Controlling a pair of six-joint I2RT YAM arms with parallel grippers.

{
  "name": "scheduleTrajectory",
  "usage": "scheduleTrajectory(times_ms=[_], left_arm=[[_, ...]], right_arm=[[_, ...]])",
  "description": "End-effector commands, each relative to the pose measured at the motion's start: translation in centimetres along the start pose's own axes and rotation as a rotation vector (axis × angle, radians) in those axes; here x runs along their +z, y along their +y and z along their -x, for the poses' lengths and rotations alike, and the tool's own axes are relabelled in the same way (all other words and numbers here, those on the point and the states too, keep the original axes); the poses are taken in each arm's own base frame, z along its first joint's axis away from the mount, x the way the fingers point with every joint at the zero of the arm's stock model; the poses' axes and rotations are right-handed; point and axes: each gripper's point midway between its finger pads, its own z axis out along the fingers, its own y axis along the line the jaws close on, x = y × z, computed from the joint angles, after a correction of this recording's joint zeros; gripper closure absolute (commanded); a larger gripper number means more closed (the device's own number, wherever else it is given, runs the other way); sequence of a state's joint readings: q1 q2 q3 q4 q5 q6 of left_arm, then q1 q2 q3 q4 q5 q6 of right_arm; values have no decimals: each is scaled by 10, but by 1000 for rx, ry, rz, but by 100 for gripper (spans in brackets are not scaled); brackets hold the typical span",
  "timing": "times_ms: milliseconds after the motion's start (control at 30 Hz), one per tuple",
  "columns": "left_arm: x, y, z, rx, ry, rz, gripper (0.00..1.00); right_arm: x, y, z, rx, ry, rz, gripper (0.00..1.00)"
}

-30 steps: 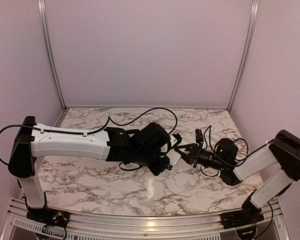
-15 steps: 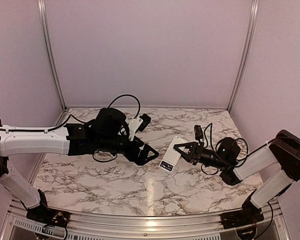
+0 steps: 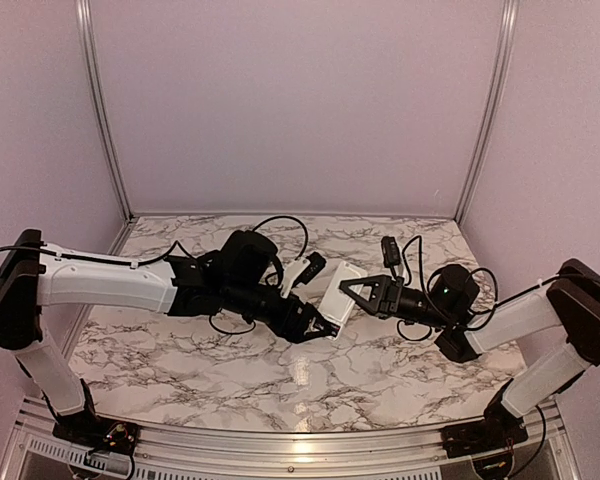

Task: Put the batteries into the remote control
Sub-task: Press the battery in the battery compartment.

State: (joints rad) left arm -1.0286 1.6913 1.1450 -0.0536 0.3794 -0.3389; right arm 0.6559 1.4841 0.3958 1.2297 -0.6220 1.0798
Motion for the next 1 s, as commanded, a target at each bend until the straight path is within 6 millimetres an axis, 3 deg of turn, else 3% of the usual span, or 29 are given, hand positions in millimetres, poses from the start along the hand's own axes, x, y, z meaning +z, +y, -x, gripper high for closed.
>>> scheduleTrajectory(times_ms=[0,100,233,467,567,733,867,967], left_arm=[[6,1,7,-9,-1,-5,33],[6,-1,9,-11,-8,-16,34],[9,3,8,-31,-5,2,43],[15,20,1,-60,25,79,55],[15,26,-1,-60,36,116,56],[10,27,2,-30,29,132,41],[-7,29,14,20,-16,145,13],[-23,44,22,38,-43,186,1]], right_arm=[[9,23,10,-62,-13,49,100],[10,23,10,-64,-12,49,100],[10,24,10,-64,-14,51,100],[9,25,11,-61,-16,47,100],[8,24,11,-56,-17,42,100],[3,17,13,-51,-29,18,100],[-5,6,13,-39,-37,-16,100],[-11,-6,12,-29,-35,-63,100]])
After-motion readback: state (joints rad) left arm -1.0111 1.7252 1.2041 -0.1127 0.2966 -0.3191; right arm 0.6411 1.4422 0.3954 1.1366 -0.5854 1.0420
